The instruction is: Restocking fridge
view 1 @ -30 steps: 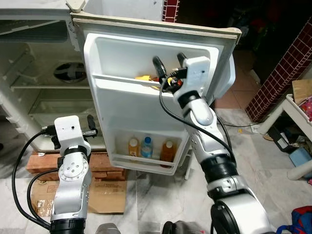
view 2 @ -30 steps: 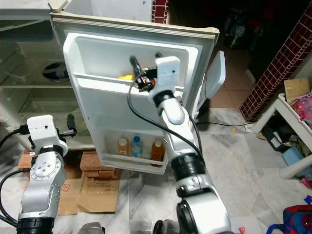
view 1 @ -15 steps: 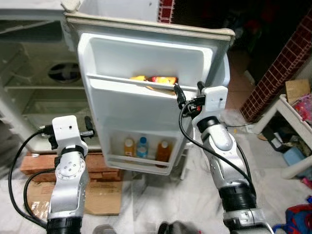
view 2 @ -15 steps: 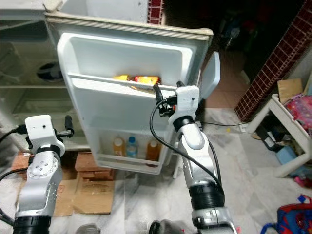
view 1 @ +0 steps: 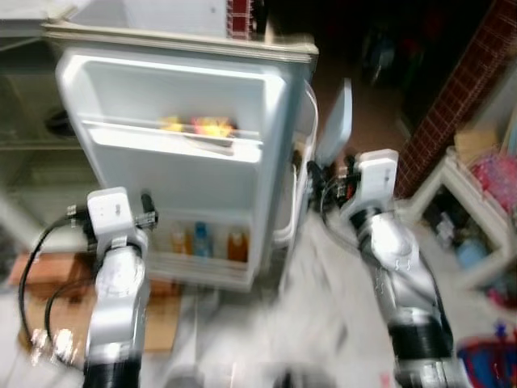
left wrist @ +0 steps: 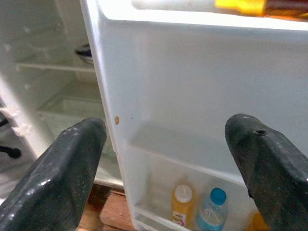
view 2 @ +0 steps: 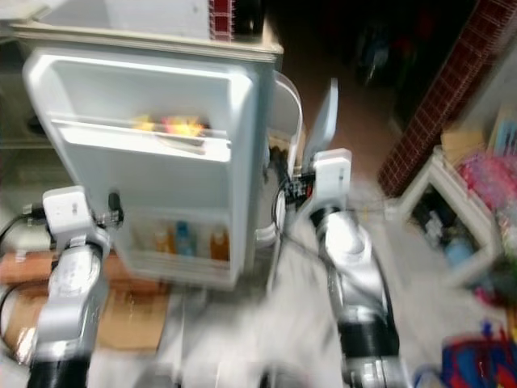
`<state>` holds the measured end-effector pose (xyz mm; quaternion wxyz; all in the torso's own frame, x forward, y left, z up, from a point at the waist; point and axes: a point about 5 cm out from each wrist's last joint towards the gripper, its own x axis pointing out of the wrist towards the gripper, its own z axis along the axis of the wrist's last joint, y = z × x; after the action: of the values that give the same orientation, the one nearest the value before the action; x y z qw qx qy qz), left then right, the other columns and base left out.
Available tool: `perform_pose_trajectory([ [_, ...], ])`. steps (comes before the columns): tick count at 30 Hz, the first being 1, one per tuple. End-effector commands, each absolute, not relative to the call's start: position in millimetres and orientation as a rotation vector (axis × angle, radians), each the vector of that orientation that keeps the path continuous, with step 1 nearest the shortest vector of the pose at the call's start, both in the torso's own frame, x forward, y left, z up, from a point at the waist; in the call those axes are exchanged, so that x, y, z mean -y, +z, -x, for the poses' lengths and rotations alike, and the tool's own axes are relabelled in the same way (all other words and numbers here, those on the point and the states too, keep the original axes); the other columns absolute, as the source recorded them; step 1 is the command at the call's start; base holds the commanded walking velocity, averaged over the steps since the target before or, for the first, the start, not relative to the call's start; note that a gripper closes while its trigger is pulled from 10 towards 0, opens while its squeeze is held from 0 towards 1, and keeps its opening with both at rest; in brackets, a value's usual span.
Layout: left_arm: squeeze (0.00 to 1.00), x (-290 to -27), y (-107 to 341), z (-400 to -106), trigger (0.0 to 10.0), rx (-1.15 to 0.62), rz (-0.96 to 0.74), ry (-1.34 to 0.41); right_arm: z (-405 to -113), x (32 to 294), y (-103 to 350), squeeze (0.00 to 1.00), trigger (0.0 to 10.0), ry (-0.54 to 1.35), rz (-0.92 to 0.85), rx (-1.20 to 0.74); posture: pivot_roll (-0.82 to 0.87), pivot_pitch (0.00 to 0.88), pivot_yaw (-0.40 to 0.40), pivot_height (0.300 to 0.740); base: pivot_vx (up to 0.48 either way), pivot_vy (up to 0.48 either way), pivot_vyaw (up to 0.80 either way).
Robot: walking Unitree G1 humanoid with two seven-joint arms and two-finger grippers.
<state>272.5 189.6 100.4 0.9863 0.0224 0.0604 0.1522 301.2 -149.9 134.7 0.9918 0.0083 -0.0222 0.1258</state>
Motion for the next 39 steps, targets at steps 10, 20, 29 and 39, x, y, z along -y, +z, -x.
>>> perform_pose_trajectory([
  [10,0.00,-217,131,-292,10.0,0.003,-0.136,0.334,-288,150,138,0.00,10.0,0.285,-0.028,0.042,0.08,0.000,-0.029,0.740,0.000,0.000,0.00],
  [20,0.00,-237,142,-319,10.0,-0.020,-0.113,0.356,-277,156,136,0.00,10.0,0.260,-0.021,0.022,0.05,0.000,-0.015,0.740,0.000,0.000,0.00],
  [29,0.00,-223,139,-337,10.0,-0.071,-0.063,0.269,-279,154,141,0.00,10.0,0.253,-0.021,0.031,0.04,0.000,-0.016,0.740,0.000,0.000,0.00],
  [39,0.00,-203,125,-323,10.0,-0.085,-0.054,0.184,-277,159,137,0.00,10.0,0.225,-0.018,0.008,0.04,0.000,-0.011,0.740,0.000,0.000,-0.32],
])
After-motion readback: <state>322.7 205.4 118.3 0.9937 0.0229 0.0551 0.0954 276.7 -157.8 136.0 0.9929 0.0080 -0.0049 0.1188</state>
